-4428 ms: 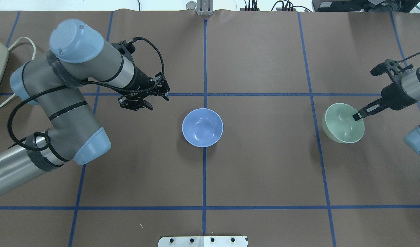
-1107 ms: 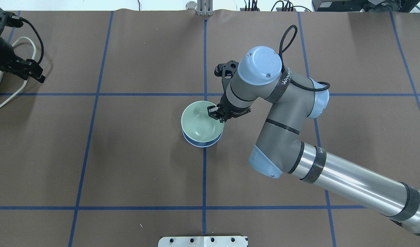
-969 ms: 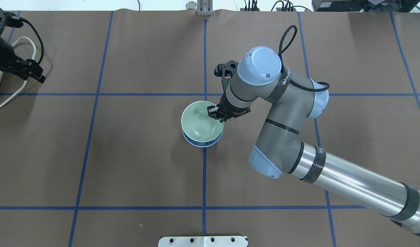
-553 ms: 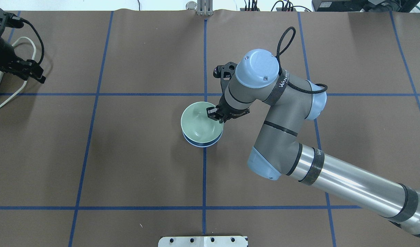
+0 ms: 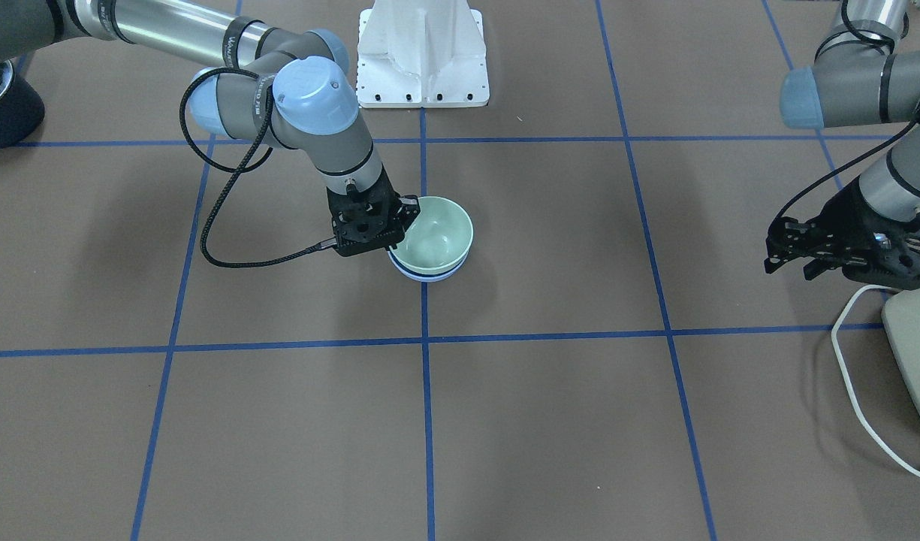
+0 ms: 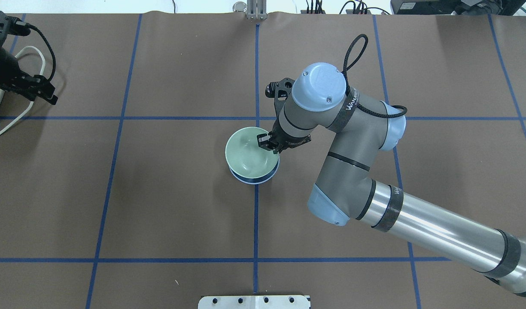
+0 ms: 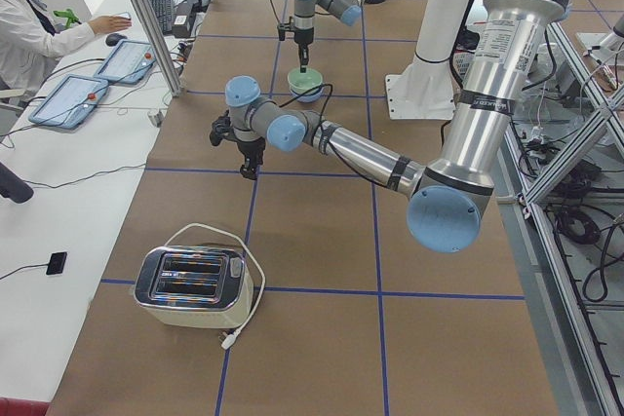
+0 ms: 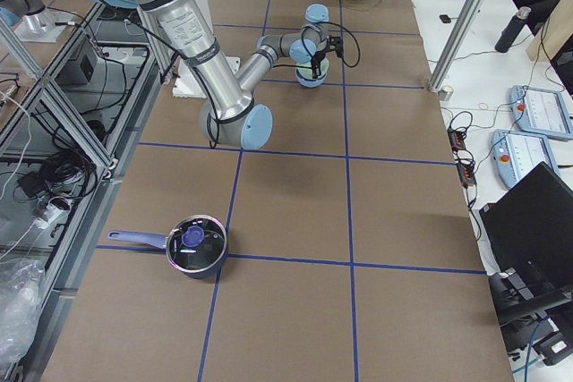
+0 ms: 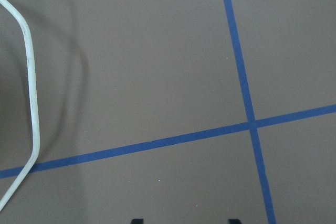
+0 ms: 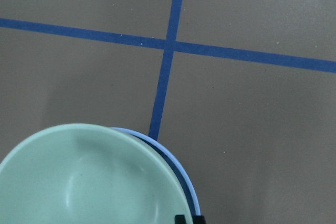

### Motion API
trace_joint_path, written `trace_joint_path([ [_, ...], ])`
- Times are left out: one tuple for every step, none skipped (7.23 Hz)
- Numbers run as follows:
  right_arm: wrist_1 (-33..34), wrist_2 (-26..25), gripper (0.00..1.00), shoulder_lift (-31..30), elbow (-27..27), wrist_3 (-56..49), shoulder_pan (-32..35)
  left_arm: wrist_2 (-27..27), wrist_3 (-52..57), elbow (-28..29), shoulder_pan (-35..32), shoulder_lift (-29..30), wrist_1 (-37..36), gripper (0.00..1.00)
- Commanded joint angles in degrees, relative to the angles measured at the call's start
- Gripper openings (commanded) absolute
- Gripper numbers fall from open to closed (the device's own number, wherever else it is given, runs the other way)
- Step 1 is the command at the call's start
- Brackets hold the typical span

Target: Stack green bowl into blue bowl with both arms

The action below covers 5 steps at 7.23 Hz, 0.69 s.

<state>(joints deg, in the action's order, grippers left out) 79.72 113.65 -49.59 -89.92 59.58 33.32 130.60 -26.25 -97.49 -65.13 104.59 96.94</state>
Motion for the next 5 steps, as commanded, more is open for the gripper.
trace_joint_path([
  [0.0, -0.01, 0.13, 0.1, 0.01, -0.16, -0.01, 0.0, -0.03, 0.02, 0.01, 0.0, 0.09, 0.63],
  [-0.09, -0.01, 0.15, 0.02, 0.01, -0.42, -0.01, 0.0, -0.12, 0.02, 0.01, 0.0, 0.0, 0.64],
  [-0.09, -0.01, 0.16, -0.16, 0.01, -0.86, -0.01, 0.0, -0.03, 0.02, -0.08, 0.0, 0.09, 0.64],
  [-0.09, 0.08, 0.16, -0.16, -0.08, -0.95, -0.01, 0.0, -0.03, 0.02, -0.08, 0.0, 0.09, 0.64],
  [-0.09, 0.08, 0.16, -0.33, -0.08, -0.95, -0.01, 0.0, -0.03, 0.02, -0.08, 0.0, 0.09, 0.64],
])
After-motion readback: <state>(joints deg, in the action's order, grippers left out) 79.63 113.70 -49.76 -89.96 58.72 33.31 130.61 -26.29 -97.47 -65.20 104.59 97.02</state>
